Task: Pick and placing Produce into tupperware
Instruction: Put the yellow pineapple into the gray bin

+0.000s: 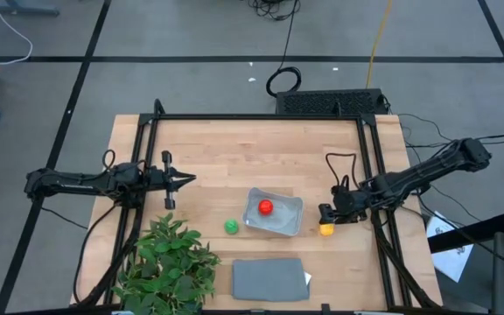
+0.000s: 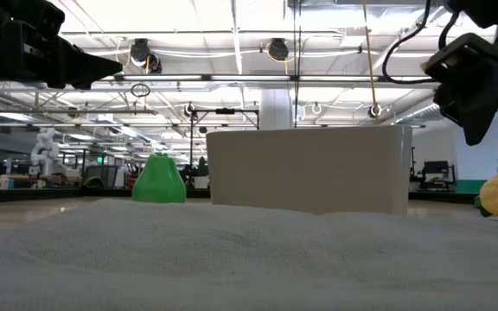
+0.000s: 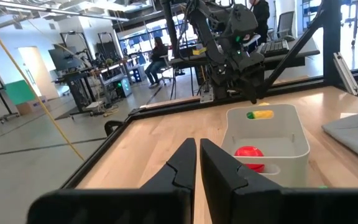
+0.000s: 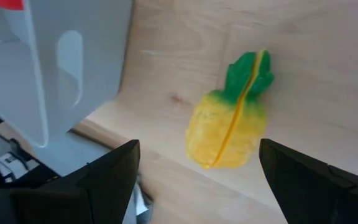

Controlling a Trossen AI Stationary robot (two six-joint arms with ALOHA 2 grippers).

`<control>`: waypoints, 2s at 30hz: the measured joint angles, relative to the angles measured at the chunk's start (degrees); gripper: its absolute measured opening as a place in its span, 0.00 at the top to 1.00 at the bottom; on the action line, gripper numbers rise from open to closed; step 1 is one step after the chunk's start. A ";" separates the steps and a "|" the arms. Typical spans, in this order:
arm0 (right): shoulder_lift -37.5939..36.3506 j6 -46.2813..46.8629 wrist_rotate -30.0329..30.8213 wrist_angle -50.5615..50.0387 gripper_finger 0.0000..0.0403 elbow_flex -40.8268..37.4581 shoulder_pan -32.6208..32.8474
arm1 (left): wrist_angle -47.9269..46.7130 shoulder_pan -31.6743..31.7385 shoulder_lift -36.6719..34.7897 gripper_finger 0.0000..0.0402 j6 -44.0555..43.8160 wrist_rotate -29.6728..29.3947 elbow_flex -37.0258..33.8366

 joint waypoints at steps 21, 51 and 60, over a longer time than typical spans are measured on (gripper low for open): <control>9.97 -4.11 -3.06 3.48 0.20 0.00 0.11 | -0.06 -0.01 0.01 0.94 0.06 0.00 0.00; 13.45 -13.17 -3.16 5.20 0.57 0.00 0.05 | -0.36 0.00 0.00 0.94 -1.66 0.03 0.00; 8.90 -15.97 -4.68 5.40 0.58 0.02 -1.34 | 0.05 0.00 -0.01 0.94 -1.75 0.02 0.00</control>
